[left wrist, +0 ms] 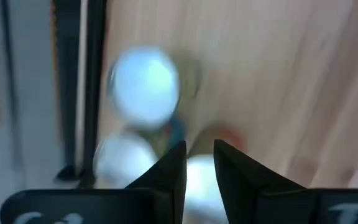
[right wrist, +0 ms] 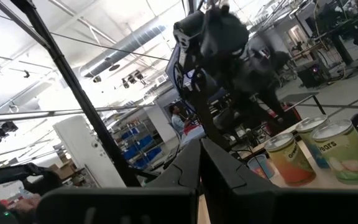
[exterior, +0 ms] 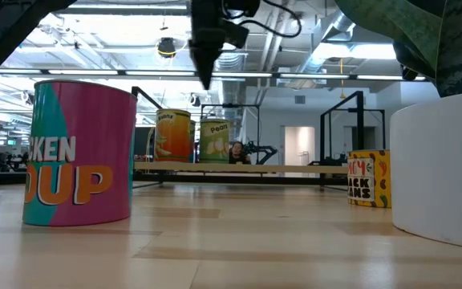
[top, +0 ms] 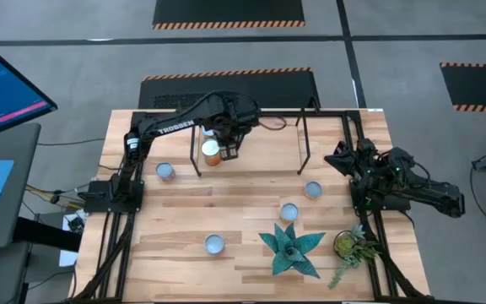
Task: Pick and place cans onto a shelf
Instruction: Put the canned corn on the shelf
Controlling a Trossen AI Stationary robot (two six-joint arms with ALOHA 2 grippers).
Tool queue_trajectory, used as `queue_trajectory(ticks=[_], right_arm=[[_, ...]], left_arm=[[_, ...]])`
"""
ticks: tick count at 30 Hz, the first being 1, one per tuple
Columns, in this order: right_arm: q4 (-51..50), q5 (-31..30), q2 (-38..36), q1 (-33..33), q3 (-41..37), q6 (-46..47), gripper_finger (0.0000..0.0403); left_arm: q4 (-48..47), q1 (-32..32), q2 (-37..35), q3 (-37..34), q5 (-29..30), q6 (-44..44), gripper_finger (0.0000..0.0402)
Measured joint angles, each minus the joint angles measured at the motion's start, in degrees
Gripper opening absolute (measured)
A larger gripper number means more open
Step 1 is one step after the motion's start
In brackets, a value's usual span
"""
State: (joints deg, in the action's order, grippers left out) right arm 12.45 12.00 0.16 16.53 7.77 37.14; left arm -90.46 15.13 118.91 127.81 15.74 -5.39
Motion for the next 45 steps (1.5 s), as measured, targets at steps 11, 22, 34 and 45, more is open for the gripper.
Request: queue_trajectory(ticks=[11, 22, 34, 45], right_arm=[[-0.07, -0.10, 0.00, 0.07, 0.00, 1.91, 0.0038], [-0.04, -0.14, -0.01, 0.11, 0.00, 1.93, 0.0038], [-0.04, -0.36, -0.02, 0.11, 0.00, 3.55, 0.0038], [-3.34, -0.34, 0.00, 0.11, 0.00, 3.51, 0.0038]], left_arm=[[0.77, -0.72, -9.56, -11.67, 0.60, 5.20, 0.0071], [10.98, -2.20, -34.33, -43.62, 5.26, 20.08, 0.0071], [34.38, -4.28, -63.33, -77.28, 1.11, 32.81, 0.0071], [19.10, -3.42, -69.93, -80.11, 2.13, 37.01, 0.0071]])
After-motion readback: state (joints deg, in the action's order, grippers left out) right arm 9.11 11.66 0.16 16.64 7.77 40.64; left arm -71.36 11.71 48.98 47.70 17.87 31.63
